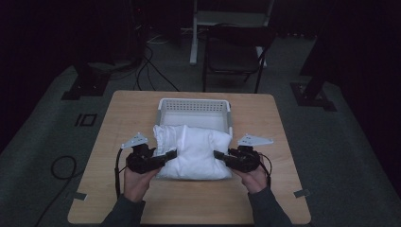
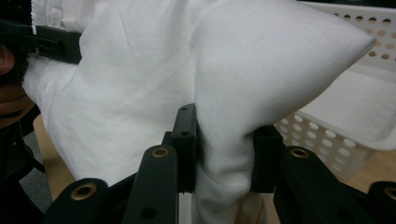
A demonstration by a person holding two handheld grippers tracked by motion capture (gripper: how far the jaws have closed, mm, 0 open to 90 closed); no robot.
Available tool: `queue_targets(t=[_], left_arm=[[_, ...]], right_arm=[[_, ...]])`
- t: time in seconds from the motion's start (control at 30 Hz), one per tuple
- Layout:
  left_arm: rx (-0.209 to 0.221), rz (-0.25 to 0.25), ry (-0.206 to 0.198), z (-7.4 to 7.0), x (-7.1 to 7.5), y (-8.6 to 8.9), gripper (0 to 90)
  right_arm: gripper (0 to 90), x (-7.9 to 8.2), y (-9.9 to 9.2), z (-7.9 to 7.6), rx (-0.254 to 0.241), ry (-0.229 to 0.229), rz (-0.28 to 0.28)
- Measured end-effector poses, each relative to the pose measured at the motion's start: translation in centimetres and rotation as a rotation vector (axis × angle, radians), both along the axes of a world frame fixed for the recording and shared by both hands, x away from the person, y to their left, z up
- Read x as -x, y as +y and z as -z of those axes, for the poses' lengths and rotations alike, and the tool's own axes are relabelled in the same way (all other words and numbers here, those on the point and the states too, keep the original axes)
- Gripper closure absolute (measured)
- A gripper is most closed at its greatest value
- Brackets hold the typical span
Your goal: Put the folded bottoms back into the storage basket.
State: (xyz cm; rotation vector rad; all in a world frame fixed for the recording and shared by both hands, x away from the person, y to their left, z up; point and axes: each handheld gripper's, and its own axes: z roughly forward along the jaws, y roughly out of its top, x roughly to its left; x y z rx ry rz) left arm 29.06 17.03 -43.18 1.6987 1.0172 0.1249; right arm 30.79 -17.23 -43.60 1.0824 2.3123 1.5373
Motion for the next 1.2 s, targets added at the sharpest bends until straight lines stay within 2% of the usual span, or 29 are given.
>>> queue_targets(t=[0.13, 0.43, 1.2], left_arm=[[-0.004, 0.001, -0.013, -0.8, -0.4, 0.0, 51.6], [0.013, -0.005, -0.024, -1.6, -1.2, 0.1, 51.6], [0.020, -0.006, -0.028, -2.7, -3.6, -0.2, 51.7]], right_arm=[[69.6, -0.3, 0.0, -0.5, 0.001, -0.011, 0.002], [69.6, -1.1, 0.2, -1.8, 0.008, -0.034, 0.008], [69.7, -2.9, 0.0, -3.3, 0.006, -0.048, 0.035]])
